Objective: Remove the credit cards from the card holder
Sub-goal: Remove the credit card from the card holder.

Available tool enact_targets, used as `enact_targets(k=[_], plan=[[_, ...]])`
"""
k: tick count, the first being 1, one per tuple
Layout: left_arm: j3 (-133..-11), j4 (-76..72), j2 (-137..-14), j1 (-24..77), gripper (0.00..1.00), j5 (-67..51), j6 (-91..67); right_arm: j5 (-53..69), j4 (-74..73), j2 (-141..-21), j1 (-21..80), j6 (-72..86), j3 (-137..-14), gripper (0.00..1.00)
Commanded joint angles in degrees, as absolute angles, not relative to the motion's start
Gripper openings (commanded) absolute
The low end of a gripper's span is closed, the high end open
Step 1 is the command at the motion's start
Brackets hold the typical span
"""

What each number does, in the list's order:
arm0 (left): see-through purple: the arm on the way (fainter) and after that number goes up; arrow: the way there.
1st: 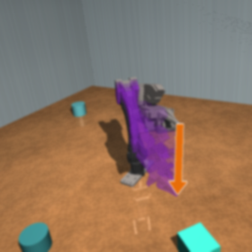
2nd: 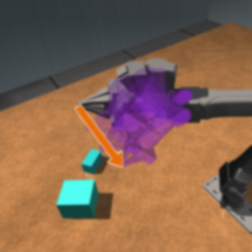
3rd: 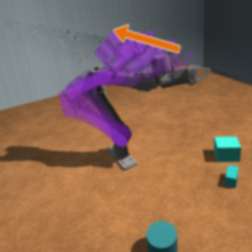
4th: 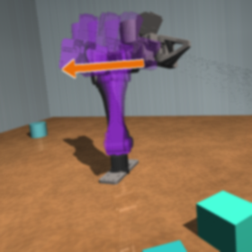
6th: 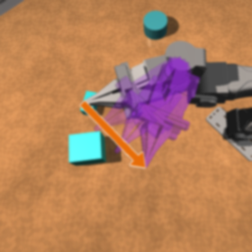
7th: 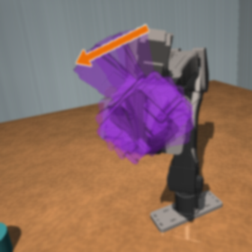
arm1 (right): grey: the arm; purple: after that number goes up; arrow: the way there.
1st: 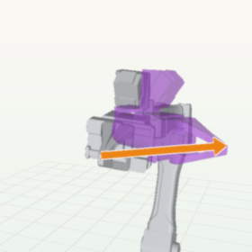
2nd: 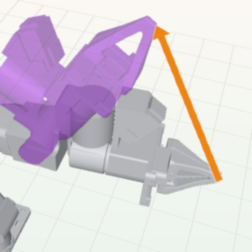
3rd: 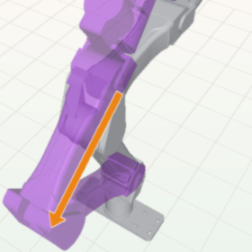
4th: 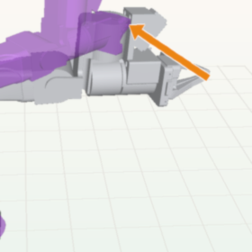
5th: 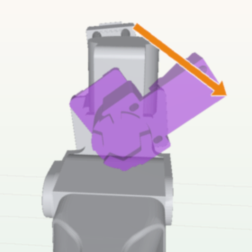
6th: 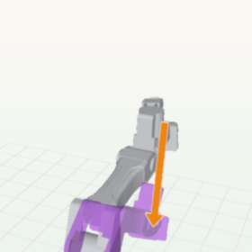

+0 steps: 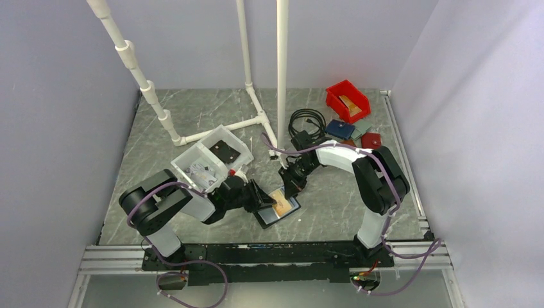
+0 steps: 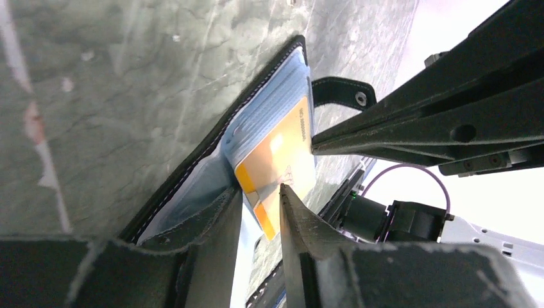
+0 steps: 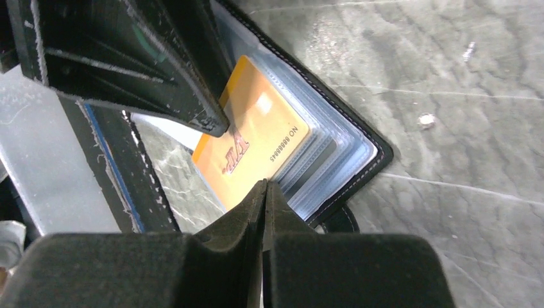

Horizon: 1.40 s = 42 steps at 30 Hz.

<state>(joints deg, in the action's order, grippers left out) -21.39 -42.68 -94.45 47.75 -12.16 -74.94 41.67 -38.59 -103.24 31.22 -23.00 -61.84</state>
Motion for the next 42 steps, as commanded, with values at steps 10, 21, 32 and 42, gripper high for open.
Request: enact_targets(k=[10,21,32,42], plan=[[-18.26,-57.19,-98.76,46.49,0.3,-11.29,-80.51,47.14,-39.25,-104.73,34.23,-22.29,-61.96,0.02],[-19.46,-51.94,-97.58,46.43,0.21,-10.8,-78.18,50.53,-36.78,-104.41,34.37,-17.41,-61.74,0.0],[-20.15,-48.33,-96.0,46.45,0.05,-10.55,-76.07,43.21,-34.46,-104.41,33.7,-14.89,-61.1,0.03],[-19.77,-46.18,-94.24,46.24,0.0,-9.73,-74.6,37.92,-32.97,-101.86,31.12,-13.89,-60.49,0.03]])
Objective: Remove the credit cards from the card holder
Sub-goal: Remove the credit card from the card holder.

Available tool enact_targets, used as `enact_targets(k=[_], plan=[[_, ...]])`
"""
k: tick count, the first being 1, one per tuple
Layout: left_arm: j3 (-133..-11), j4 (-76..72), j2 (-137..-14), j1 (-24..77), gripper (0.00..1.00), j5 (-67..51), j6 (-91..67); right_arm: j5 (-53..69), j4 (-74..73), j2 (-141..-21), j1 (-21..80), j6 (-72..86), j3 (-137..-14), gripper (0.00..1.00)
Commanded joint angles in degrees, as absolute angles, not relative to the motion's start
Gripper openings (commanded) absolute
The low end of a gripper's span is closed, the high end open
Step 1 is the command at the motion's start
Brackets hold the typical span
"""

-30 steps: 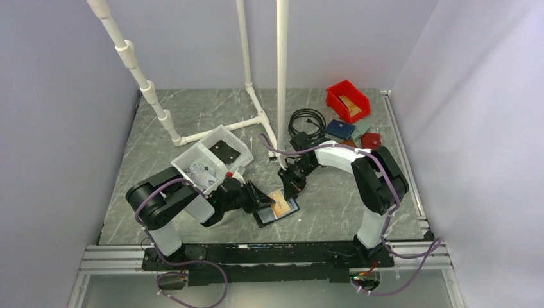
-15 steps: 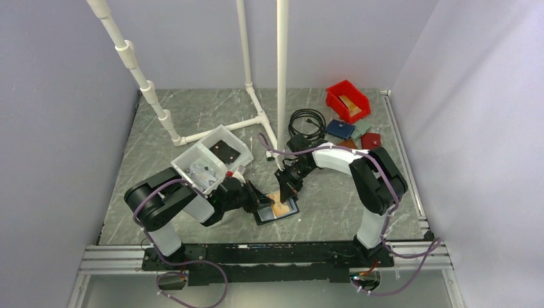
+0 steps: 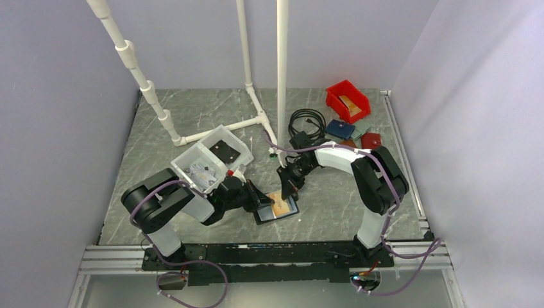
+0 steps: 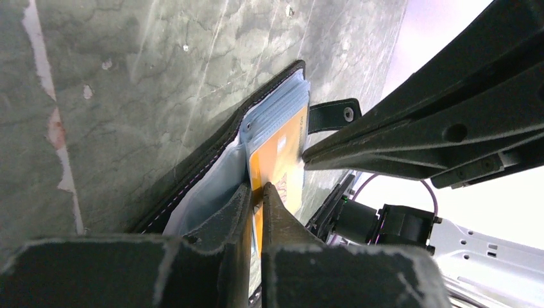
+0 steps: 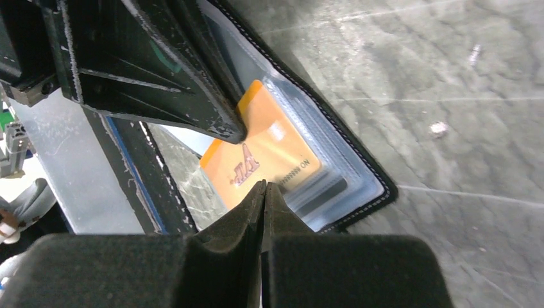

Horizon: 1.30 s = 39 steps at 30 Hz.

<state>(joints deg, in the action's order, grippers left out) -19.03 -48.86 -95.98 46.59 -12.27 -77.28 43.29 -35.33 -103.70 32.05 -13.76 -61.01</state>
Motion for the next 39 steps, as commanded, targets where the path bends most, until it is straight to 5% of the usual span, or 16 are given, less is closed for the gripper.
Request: enact_targets(k=[1,11,22,27,39], plan=[[-19.73,-46.31,-94.1,46.23,0.0,-9.8,-74.61,37.73,-33.03,-101.91,31.11,-13.93,-60.55,0.03],[-15.9,-53.15,-93.1,43.31,0.0,-14.65,-72.64,40.18,-35.38,-102.63,31.11,-16.55,-61.68,0.17],[-18.41,-33.33,-75.12,42.6,0.0,-17.31,-47.63,48.31,-38.84,-97.24,28.1,-23.73,-62.14,0.59],[-18.29,-26.54,-63.98,42.95,0.0,-19.48,-34.07,51.91,-41.32,-94.11,27.34,-28.98,-62.28,0.7],[-17.11,-28.87,-57.27,45.23,0.0,-26.23,-23.88,62.7,-44.47,-90.66,27.32,-45.19,-58.27,0.75]])
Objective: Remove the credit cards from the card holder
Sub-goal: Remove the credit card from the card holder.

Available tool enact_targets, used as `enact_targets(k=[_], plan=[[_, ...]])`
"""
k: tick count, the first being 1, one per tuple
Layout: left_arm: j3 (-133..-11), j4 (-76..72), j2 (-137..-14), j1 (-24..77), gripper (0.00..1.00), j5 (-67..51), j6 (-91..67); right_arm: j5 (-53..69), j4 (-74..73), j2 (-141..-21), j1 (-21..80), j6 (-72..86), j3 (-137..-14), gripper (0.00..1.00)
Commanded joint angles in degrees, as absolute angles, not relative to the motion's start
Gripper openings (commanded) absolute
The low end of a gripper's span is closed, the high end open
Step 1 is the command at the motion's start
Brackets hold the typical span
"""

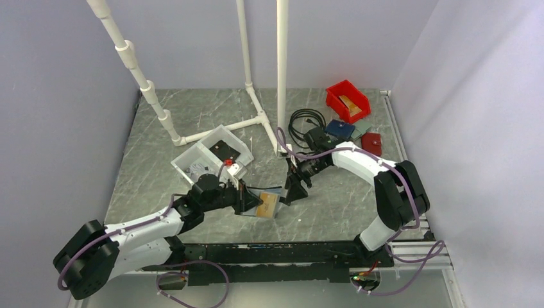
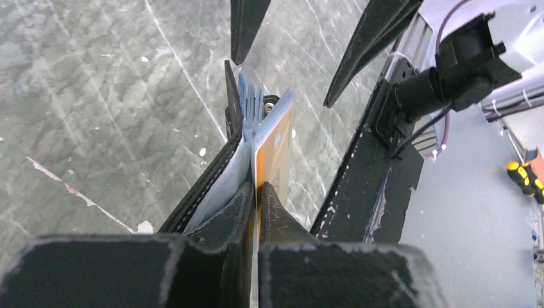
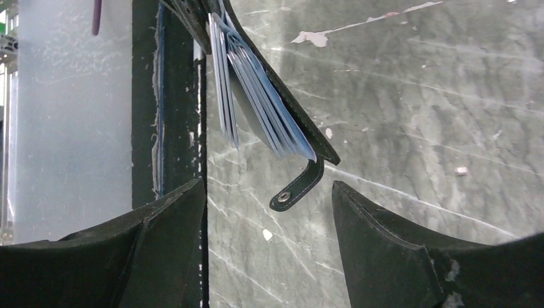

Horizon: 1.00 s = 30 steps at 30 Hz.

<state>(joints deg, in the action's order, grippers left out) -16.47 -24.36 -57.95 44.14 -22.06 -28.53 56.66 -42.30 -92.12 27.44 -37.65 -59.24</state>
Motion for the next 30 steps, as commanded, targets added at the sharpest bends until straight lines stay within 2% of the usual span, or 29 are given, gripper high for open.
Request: enact_targets(k=[1,11,17,21,27,29,30], plan=[[-16.92,-29.78,-57.42,45.52,0.0,-26.8,-23.68,62.44,-44.27,-90.7,27.28,-45.44,-58.13,0.75],[-16.77,-33.29,-56.99,47.68,0.0,-29.1,-20.76,62.37,-45.48,-92.22,30.51,-50.04,-56.99,0.75],[-15.85,-36.42,-58.44,47.76,0.0,-28.7,-22.19,62.51,-46.18,-93.33,32.06,-50.86,-57.35,0.7],[-14.74,-39.71,-59.2,47.76,0.0,-28.56,-23.39,62.14,-45.11,-93.25,32.29,-50.06,-57.04,0.61],[-14.27,-40.73,-60.07,47.8,0.0,-28.01,-24.15,64.35,-47.9,-93.97,32.52,-51.9,-58.59,0.35],[-13.84,-40.57,-59.75,47.74,0.0,-27.16,-24.42,64.67,-48.03,-93.75,32.52,-52.12,-58.5,0.34],[-13.62,-40.38,-59.41,47.78,0.0,-26.65,-24.59,64.55,-47.99,-93.7,32.52,-52.01,-58.45,0.37]])
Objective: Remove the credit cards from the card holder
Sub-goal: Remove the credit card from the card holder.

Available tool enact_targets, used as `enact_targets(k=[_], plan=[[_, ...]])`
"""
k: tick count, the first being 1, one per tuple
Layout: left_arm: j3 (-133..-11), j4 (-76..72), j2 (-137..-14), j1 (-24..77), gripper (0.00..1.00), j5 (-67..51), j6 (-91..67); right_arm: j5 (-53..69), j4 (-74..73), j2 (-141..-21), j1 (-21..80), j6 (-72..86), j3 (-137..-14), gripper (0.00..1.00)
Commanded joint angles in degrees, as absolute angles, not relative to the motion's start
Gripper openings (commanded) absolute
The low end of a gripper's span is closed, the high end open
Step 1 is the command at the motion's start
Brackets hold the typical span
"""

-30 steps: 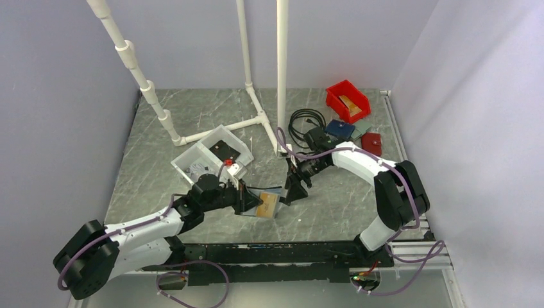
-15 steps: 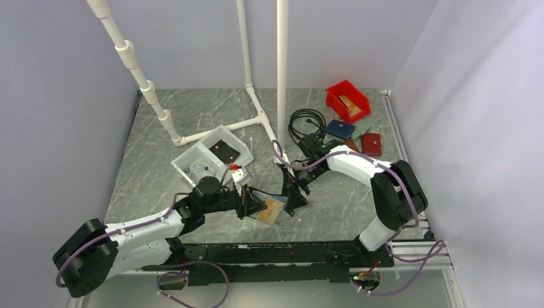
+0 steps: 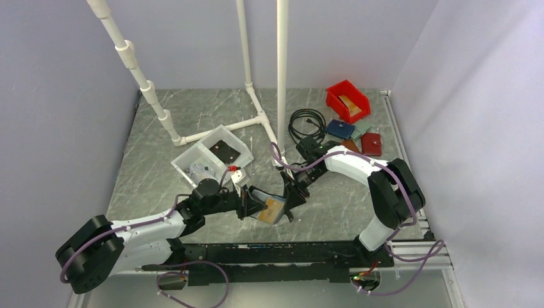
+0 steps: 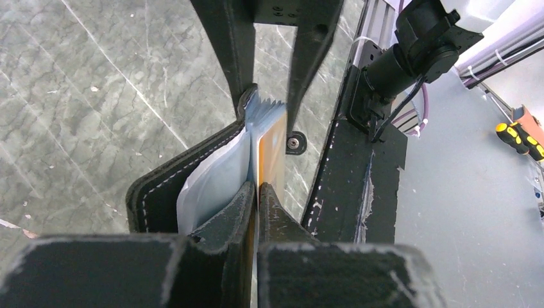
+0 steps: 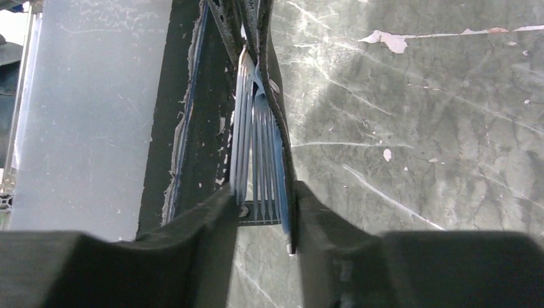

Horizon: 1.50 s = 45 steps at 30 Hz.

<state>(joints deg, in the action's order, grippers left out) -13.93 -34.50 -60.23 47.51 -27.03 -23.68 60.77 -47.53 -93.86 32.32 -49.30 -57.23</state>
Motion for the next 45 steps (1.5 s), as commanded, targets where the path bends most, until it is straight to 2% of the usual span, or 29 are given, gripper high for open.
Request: enact_targets(k=[1,4,7,18,25,27,34,36,45], plan=[[-13.36,-40.2,-59.01,47.76,0.0,-26.06,-24.61,64.39,-47.85,-93.69,32.52,-51.64,-58.37,0.43],[-12.61,-39.54,-57.78,47.71,0.0,-24.96,-24.66,63.02,-47.12,-93.77,32.67,-50.56,-58.11,0.57],[-12.16,-38.96,-56.95,47.79,0.0,-24.57,-24.61,61.97,-46.77,-94.09,33.1,-50.24,-58.1,0.62],[-10.8,-42.53,-57.8,47.76,0.0,-23.74,-25.59,57.6,-44.3,-96.31,34.71,-47.16,-58.1,0.63],[-9.89,-45.58,-59.69,47.74,0.0,-22.9,-26.68,55.47,-42.04,-97.91,35.08,-43.7,-58.3,0.49],[-9.76,-46.16,-60.21,47.75,0.0,-22.82,-27.01,55.46,-42.4,-98.55,35.39,-43.6,-58.71,0.41],[-8.52,-45.88,-59.22,46.96,0.0,-20.85,-29.25,55.07,-43.6,-99.13,35.59,-43.05,-60.14,0.03],[-7.92,-45.56,-58.42,45.82,0.0,-21.11,-30.56,54.72,-43.99,-99.21,35.6,-42.61,-60.63,0.0],[-7.03,-42.82,-56.02,41.04,0.0,-24.6,-35.0,54.24,-52.19,-103.36,35.6,-45.05,-65.74,0.0]])
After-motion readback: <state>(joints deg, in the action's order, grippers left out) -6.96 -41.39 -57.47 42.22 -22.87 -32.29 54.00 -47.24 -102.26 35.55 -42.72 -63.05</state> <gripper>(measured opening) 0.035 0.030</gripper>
